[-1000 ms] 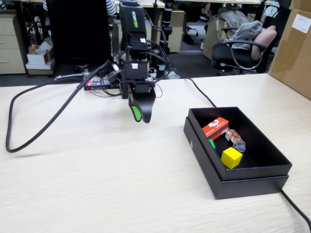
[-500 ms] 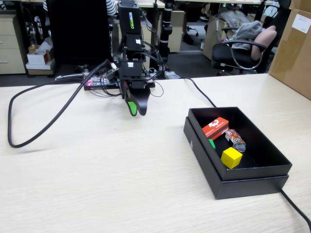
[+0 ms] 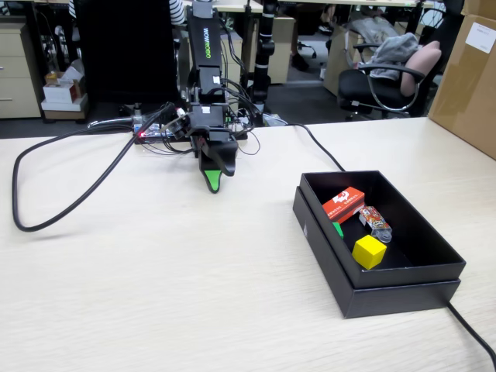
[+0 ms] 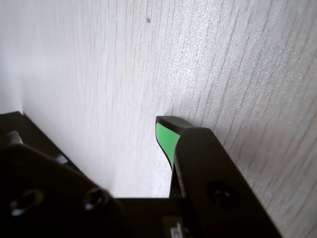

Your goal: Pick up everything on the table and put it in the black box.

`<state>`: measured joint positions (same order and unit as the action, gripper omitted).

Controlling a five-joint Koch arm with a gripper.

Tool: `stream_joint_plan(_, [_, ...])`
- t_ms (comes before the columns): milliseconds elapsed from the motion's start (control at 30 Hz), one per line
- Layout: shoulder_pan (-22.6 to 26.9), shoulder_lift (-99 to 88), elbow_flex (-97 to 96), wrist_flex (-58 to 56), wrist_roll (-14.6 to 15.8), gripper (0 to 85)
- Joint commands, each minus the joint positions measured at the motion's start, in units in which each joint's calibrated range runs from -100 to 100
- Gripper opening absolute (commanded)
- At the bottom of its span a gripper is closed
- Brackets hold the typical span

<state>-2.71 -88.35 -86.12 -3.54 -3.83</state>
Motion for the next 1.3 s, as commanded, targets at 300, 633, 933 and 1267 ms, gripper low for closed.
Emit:
stream_joint_plan(300, [1.95,0.28,-5.81,8.33,-0.54,50.8])
stream_joint_plan(633, [3.22,2.58,-5.81,11.10,-0.15,50.4])
stream_joint_plan(933, [3.17,2.12,-6.72,11.10,-0.05,50.1])
stream_joint_plan(1267, [2.98,1.89,-6.99,11.10,-0.10,50.1])
